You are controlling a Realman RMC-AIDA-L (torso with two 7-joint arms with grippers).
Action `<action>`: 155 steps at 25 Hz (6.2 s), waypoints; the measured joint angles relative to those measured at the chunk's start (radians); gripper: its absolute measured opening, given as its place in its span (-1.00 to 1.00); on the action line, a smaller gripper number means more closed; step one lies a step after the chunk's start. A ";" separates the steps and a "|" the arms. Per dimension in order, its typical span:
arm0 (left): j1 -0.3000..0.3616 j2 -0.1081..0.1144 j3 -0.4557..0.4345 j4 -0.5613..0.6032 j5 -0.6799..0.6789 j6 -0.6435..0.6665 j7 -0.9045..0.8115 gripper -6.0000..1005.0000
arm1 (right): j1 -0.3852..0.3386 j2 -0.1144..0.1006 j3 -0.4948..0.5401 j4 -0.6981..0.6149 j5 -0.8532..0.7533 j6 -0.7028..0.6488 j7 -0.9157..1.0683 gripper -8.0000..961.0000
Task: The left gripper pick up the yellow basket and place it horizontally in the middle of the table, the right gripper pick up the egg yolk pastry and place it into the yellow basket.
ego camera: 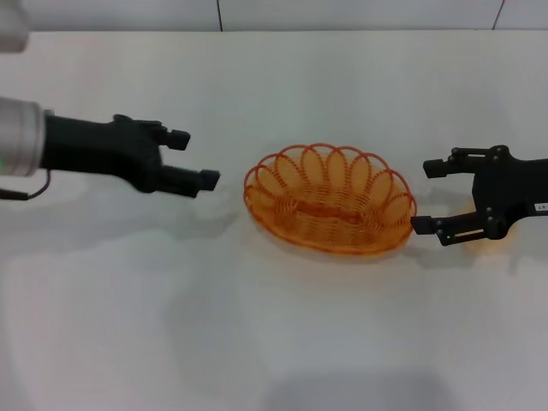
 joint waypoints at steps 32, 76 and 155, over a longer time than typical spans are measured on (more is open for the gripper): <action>0.089 0.054 -0.134 -0.153 -0.047 0.365 0.672 0.73 | 0.106 0.003 -0.012 -0.246 -0.523 -0.064 0.486 0.81; 0.093 0.021 -0.139 -0.134 -0.053 0.356 0.695 0.73 | 0.183 0.007 -0.097 -0.244 -0.664 -0.110 0.611 -0.31; 0.094 0.033 -0.176 -0.173 -0.056 0.350 0.708 0.72 | -0.063 -0.015 0.093 -0.052 0.025 -0.177 -0.027 0.42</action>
